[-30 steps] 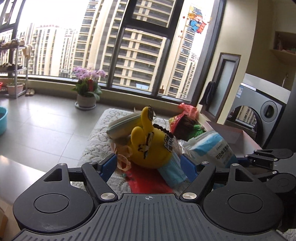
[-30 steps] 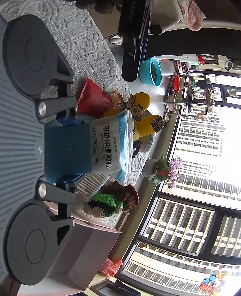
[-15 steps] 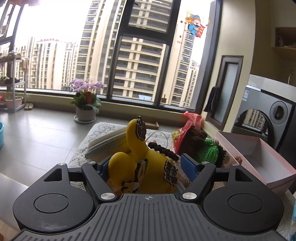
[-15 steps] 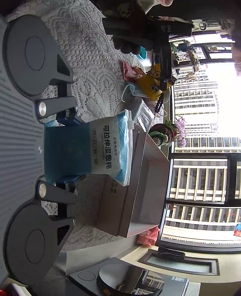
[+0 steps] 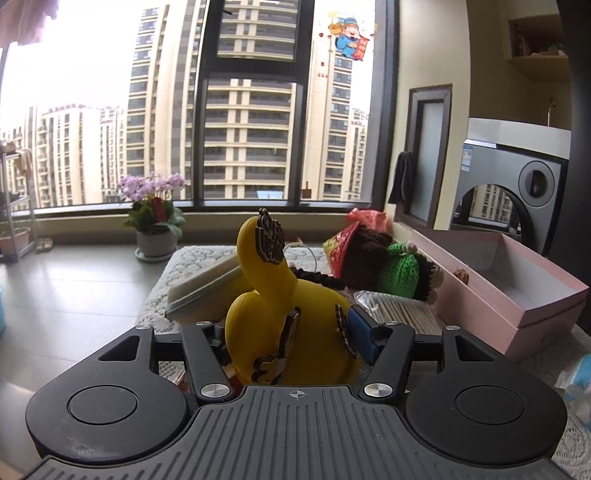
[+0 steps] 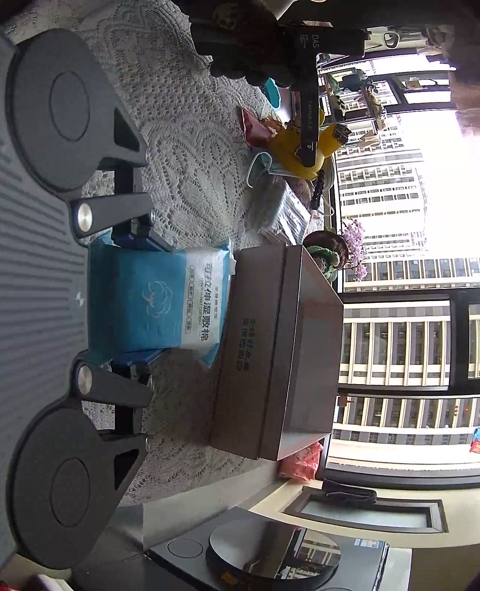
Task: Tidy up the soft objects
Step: 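Lower the blue bag into the pink box with the right gripper while the left drops the yellow toy in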
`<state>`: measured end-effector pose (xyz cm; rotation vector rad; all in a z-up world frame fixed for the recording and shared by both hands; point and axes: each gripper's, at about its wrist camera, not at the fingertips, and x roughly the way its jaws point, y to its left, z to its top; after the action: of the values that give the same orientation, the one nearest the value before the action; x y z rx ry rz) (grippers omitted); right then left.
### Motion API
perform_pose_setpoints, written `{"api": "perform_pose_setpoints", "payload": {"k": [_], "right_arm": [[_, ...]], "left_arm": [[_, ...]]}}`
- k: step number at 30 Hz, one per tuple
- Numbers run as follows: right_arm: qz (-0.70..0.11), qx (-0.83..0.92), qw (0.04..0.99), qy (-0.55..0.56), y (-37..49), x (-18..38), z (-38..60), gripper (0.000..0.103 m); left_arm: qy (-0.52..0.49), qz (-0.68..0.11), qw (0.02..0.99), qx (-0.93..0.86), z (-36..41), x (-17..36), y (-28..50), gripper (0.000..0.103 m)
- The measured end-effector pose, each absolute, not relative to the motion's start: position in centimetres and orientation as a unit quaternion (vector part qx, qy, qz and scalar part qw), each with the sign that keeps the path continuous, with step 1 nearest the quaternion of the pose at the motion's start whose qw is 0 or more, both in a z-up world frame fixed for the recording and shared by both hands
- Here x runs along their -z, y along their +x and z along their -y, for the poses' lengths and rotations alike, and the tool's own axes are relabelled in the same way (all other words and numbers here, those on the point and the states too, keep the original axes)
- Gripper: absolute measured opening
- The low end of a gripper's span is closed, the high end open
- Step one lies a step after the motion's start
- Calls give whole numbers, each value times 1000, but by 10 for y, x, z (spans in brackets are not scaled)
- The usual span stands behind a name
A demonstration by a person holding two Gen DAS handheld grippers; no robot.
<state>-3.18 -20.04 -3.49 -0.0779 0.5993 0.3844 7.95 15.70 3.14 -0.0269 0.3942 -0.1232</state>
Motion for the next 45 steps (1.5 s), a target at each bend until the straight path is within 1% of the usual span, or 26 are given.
{"api": "perform_pose_setpoints", "payload": {"k": [4, 10, 13, 16, 20, 23, 24, 26, 27, 29, 31, 32, 34, 37, 41, 45], "right_arm": [[-283, -195, 939, -34, -38, 27, 202, 50], [-264, -204, 942, -47, -58, 15, 207, 50], [-255, -197, 946, -46, -70, 10, 215, 50], [-242, -181, 952, -37, -82, 5, 229, 50], [-219, -157, 963, -21, -96, 2, 251, 50], [-209, -143, 967, -4, -100, 4, 267, 50], [-208, -140, 968, 2, -100, 6, 272, 50], [-203, -132, 970, 9, -100, 8, 279, 50], [-200, -127, 972, 9, -102, 10, 282, 50], [-196, -121, 973, 11, -102, 12, 286, 50], [-196, -117, 974, 17, -100, 15, 292, 50], [-198, -115, 973, 20, -99, 18, 295, 50], [-201, -110, 973, 24, -96, 21, 300, 50], [-207, -104, 972, 28, -94, 26, 308, 50], [-215, -101, 971, 35, -86, 29, 311, 50], [-203, -106, 973, 23, -72, 12, 305, 50]], "left_arm": [[8, -187, 977, 105, -136, -49, 35, 62], [26, -232, 948, 215, -83, -63, -23, 62], [31, -257, 929, 265, -55, -65, -35, 62], [16, -269, 915, 301, -35, -71, -32, 62], [13, -241, 918, 316, -4, -96, 3, 62], [12, -220, 922, 318, 26, -115, 49, 63], [8, -215, 924, 315, 36, -119, 66, 64], [-13, -210, 930, 300, 56, -119, 105, 70], [-25, -218, 931, 293, 65, -116, 124, 71], [-32, -260, 922, 284, 86, -100, 161, 71], [-9, -334, 901, 275, 108, -72, 193, 71], [11, -364, 891, 272, 116, -59, 202, 68], [43, -387, 883, 262, 123, -43, 209, 58], [39, -367, 890, 268, 113, -47, 203, 56], [-10, -289, 912, 291, 82, -81, 171, 56], [-48, -243, 928, 279, 37, -102, 125, 57]]}}
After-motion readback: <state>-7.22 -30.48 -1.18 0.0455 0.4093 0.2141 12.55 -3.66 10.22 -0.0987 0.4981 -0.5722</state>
